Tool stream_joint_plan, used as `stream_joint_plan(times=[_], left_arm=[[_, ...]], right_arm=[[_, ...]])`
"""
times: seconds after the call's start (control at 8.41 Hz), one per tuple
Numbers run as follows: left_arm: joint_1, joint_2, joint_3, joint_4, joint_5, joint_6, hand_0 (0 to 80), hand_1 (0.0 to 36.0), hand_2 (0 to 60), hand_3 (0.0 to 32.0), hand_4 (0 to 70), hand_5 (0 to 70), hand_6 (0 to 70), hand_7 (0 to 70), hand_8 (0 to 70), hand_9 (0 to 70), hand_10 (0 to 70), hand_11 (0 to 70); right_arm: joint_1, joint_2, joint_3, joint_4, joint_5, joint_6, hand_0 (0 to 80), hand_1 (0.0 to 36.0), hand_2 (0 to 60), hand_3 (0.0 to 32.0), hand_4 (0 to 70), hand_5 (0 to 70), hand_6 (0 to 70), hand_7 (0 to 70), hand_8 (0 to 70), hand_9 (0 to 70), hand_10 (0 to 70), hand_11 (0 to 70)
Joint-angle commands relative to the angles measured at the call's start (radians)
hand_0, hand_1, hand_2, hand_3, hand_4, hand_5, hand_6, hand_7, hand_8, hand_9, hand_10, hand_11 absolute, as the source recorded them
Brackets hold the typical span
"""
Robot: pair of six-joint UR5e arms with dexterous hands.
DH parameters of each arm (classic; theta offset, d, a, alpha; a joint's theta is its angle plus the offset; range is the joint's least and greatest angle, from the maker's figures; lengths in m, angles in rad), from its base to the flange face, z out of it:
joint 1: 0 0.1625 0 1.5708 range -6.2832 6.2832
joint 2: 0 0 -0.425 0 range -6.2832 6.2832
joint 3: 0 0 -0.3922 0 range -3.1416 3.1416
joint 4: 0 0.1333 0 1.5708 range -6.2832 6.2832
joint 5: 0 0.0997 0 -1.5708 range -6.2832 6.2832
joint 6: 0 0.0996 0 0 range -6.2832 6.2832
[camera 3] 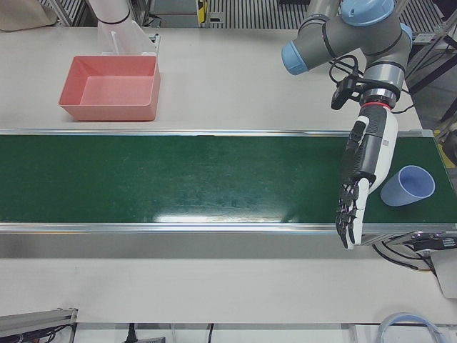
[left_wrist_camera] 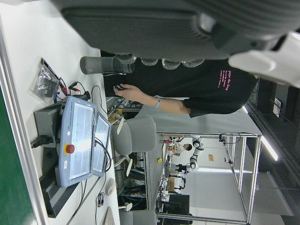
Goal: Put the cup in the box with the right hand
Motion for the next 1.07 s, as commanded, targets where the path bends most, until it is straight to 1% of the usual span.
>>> stream_joint_plan(times=[0.0, 0.12, 0.24, 0.36, 0.48, 0.59, 0.71, 0.83, 0.95], left_arm=[[0.0, 0.0, -0.001, 0.0, 0.0, 0.0, 0.0, 0.0, 0.0, 0.0, 0.0, 0.0, 0.0, 0.0, 0.0, 0.0, 0.0, 0.0], [0.0, 0.0, 0.001, 0.0, 0.0, 0.0, 0.0, 0.0, 0.0, 0.0, 0.0, 0.0, 0.0, 0.0, 0.0, 0.0, 0.0, 0.0], [0.0, 0.0, 0.001, -0.001, 0.0, 0.0, 0.0, 0.0, 0.0, 0.0, 0.0, 0.0, 0.0, 0.0, 0.0, 0.0, 0.0, 0.0], [0.0, 0.0, 0.001, -0.002, 0.0, 0.0, 0.0, 0.0, 0.0, 0.0, 0.0, 0.0, 0.0, 0.0, 0.0, 0.0, 0.0, 0.0], [0.0, 0.0, 0.002, -0.002, 0.0, 0.0, 0.0, 0.0, 0.0, 0.0, 0.0, 0.0, 0.0, 0.0, 0.0, 0.0, 0.0, 0.0], [0.0, 0.0, 0.003, -0.002, 0.0, 0.0, 0.0, 0.0, 0.0, 0.0, 0.0, 0.0, 0.0, 0.0, 0.0, 0.0, 0.0, 0.0], [0.0, 0.0, 0.003, -0.002, 0.0, 0.0, 0.0, 0.0, 0.0, 0.0, 0.0, 0.0, 0.0, 0.0, 0.0, 0.0, 0.0, 0.0], [0.0, 0.0, 0.003, -0.002, 0.0, 0.0, 0.0, 0.0, 0.0, 0.0, 0.0, 0.0, 0.0, 0.0, 0.0, 0.0, 0.0, 0.0], [0.0, 0.0, 0.003, -0.002, 0.0, 0.0, 0.0, 0.0, 0.0, 0.0, 0.0, 0.0, 0.0, 0.0, 0.0, 0.0, 0.0, 0.0]], right_arm=[[-0.001, 0.018, -0.021, 0.0, 0.002, 0.004, 52.3, 19.1, 13.6, 0.0, 13.2, 5.1, 6.9, 29.7, 0.3, 4.5, 0.0, 0.0], [-0.001, 0.018, -0.02, 0.0, 0.002, 0.016, 53.7, 21.8, 20.3, 0.0, 15.9, 6.1, 11.2, 50.5, 2.2, 11.6, 0.0, 0.2], [0.001, 0.018, -0.009, 0.0, 0.002, 0.021, 54.4, 22.4, 21.1, 0.0, 16.2, 7.0, 14.3, 64.3, 7.7, 21.5, 0.5, 3.1], [0.001, 0.018, -0.006, -0.002, 0.002, 0.021, 54.1, 25.1, 33.7, 0.0, 16.5, 8.8, 20.6, 70.0, 19.4, 41.0, 5.0, 9.6], [0.001, 0.018, -0.006, -0.003, 0.005, 0.021, 53.7, 22.7, 31.9, 0.0, 19.5, 11.5, 34.4, 70.0, 44.5, 70.0, 15.1, 23.7], [-0.002, 0.02, -0.012, -0.008, 0.006, 0.02, 55.0, 20.1, 28.2, 0.0, 28.9, 12.7, 37.2, 70.0, 52.9, 70.0, 21.3, 32.6], [-0.004, 0.032, -0.013, -0.014, 0.009, 0.02, 53.2, 22.7, 48.7, 0.0, 36.0, 14.1, 39.4, 70.0, 62.2, 70.0, 27.5, 41.1], [-0.004, 0.046, -0.014, -0.027, 0.009, 0.02, 50.5, 29.1, 60.0, 0.0, 56.2, 16.0, 42.8, 70.0, 70.0, 70.0, 37.9, 54.0], [-0.004, 0.048, -0.01, -0.031, 0.009, 0.018, 53.2, 30.4, 60.0, 0.0, 69.3, 18.2, 45.5, 70.0, 70.0, 70.0, 44.0, 62.5]])
